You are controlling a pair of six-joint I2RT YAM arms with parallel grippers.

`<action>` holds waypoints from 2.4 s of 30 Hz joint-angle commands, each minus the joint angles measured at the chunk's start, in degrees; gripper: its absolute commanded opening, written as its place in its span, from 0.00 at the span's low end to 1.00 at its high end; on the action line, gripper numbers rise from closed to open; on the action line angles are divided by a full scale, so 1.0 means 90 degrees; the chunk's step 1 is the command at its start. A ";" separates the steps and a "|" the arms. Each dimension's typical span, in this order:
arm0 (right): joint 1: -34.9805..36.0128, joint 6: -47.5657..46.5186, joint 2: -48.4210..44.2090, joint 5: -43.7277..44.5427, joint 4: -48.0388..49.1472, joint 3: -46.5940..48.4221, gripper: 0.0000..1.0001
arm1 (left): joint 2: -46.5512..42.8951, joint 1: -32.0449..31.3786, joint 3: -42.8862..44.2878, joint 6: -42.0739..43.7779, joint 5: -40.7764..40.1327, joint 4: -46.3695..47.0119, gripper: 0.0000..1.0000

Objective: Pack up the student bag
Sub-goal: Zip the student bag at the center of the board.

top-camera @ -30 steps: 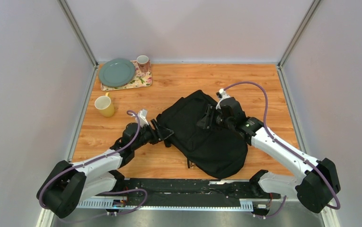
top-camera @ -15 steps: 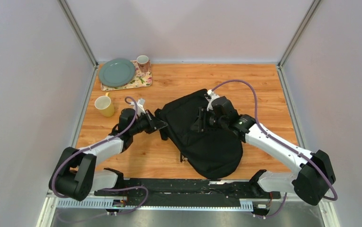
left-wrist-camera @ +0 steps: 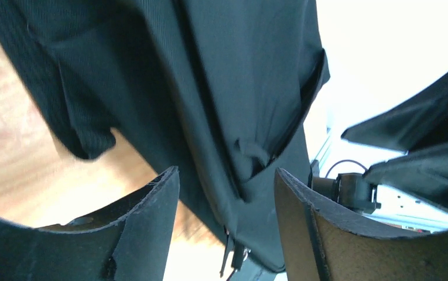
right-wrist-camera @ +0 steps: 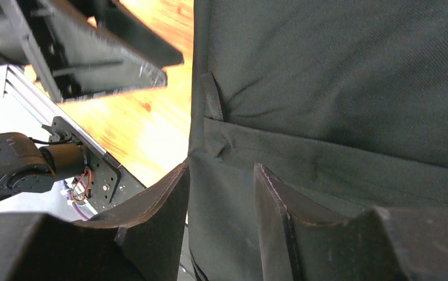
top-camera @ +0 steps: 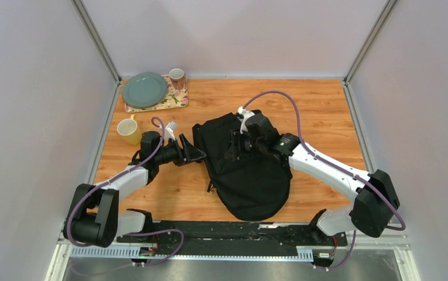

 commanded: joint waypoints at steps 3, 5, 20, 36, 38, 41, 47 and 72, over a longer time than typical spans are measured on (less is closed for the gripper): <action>0.0116 -0.0505 0.0576 0.0215 -0.0267 0.0744 0.48 | -0.0936 -0.0169 -0.0844 -0.0257 -0.0086 0.0413 0.69; 0.0184 -0.0574 0.0694 0.0293 -0.0345 0.0852 0.48 | -0.1015 -0.0334 -0.1068 -0.0491 -0.0106 0.0841 0.70; 0.0418 -0.0623 0.1300 0.0391 -0.0443 0.1272 0.48 | -0.0029 -0.0794 -0.1196 -0.0815 -0.0310 0.2212 0.65; 0.0936 -0.1287 0.2266 0.1679 -0.1399 0.2356 0.49 | 0.0401 -0.0921 -0.1255 -0.0707 -0.0164 0.2768 0.06; 0.1014 -0.1355 0.2412 0.1797 -0.1488 0.2531 0.49 | 0.0343 -0.0921 -0.1255 -0.0707 -0.0155 0.2768 0.04; 0.1121 -0.1414 0.2472 0.2050 -0.1547 0.2659 0.49 | 0.0303 -0.0921 -0.1245 -0.0717 -0.0116 0.2758 0.02; 0.1229 -0.1531 0.2872 0.2363 -0.1916 0.3088 0.49 | 0.0177 -0.0921 -0.1235 -0.0756 -0.0077 0.2758 0.00; 0.1346 -0.1287 0.3322 0.3077 -0.1859 0.3079 0.06 | 0.0108 -0.0931 -0.1294 -0.0795 -0.0028 0.2768 0.00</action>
